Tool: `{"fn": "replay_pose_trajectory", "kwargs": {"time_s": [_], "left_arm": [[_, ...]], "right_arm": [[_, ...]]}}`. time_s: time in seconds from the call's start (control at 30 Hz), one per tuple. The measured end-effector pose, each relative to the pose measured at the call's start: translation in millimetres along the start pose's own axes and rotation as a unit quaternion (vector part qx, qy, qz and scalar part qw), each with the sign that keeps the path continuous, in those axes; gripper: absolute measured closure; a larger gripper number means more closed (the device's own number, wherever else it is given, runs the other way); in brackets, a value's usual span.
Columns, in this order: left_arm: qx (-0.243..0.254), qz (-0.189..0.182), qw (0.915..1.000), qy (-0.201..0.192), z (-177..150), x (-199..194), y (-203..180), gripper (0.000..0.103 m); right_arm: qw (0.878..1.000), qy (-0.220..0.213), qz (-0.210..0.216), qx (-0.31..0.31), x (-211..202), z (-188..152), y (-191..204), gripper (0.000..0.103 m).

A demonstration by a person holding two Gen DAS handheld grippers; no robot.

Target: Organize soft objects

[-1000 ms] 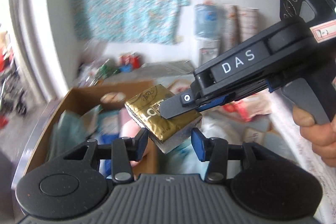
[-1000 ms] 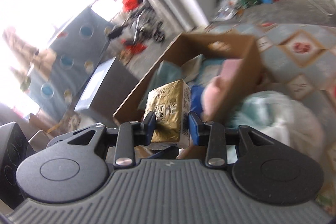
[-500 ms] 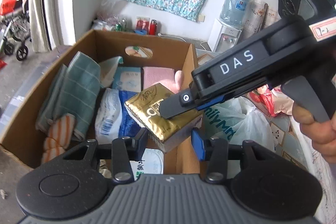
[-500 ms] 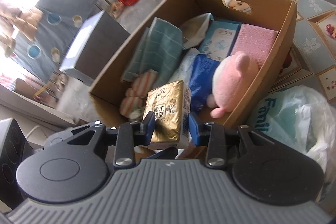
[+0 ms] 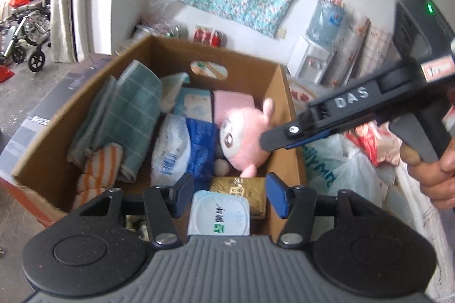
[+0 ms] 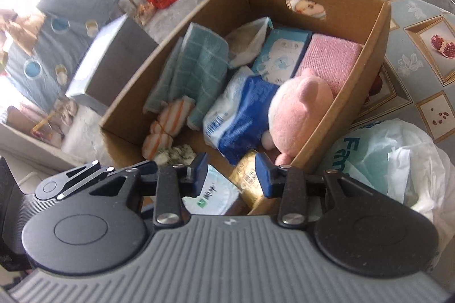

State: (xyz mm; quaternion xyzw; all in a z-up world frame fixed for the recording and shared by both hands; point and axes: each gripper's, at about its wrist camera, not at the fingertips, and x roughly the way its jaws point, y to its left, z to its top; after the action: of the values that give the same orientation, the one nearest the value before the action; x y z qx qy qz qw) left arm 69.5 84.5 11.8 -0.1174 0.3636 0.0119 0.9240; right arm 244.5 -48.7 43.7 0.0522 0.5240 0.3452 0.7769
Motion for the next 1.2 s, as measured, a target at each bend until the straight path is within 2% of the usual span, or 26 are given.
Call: {"fn": "replay_pose_trajectory", "kwargs": {"time_s": [0.2, 0.27, 0.33, 0.47, 0.53, 0.67, 0.73, 0.87, 1.03, 1.2], "left_arm": [[-0.021, 0.014, 0.9982, -0.055, -1.0, -44.7, 13.3, 0.024], [-0.033, 0.016, 0.9971, -0.067, -2.8, -58.1, 18.0, 0.017], [-0.041, 0.023, 0.9959, -0.078, -5.3, -69.2, 21.3, 0.013], [-0.035, 0.061, 0.9932, -0.093, -14.1, -86.0, 23.2, 0.001], [-0.027, 0.074, 0.992, -0.099, -19.7, -91.8, 24.5, 0.0], [-0.015, 0.086, 0.9924, -0.088, -26.7, -94.5, 25.6, 0.0], [-0.005, 0.092, 0.9927, -0.078, -29.0, -93.5, 24.0, 0.0], [0.015, 0.118, 0.9904, -0.071, -35.6, -92.8, 16.4, 0.0], [0.02, 0.119, 0.9907, -0.064, -41.5, -95.1, 4.1, 0.0], [0.027, 0.136, 0.9886, -0.059, -43.6, -93.6, -7.2, 0.0]], "right_arm": [[0.995, -0.1, 0.015, -0.001, -47.2, -38.3, 15.6, 0.048], [0.991, -0.136, 0.005, -0.001, -60.9, -57.7, 21.0, 0.042], [0.985, -0.173, -0.01, 0.005, -73.2, -77.7, 26.6, 0.027], [0.972, -0.228, -0.051, 0.012, -84.5, -118.5, 40.4, 0.018], [0.968, -0.241, -0.074, 0.011, -84.8, -135.3, 46.0, 0.011], [0.958, -0.257, -0.126, 0.019, -81.4, -163.4, 51.0, 0.007], [0.953, -0.266, -0.145, 0.023, -80.8, -177.9, 52.4, 0.001], [0.943, -0.269, -0.193, 0.021, -82.9, -199.2, 56.8, 0.001], [0.932, -0.269, -0.243, 0.02, -87.4, -210.2, 60.3, 0.001], [0.908, -0.277, -0.313, -0.01, -94.3, -216.2, 69.3, 0.001]]}}
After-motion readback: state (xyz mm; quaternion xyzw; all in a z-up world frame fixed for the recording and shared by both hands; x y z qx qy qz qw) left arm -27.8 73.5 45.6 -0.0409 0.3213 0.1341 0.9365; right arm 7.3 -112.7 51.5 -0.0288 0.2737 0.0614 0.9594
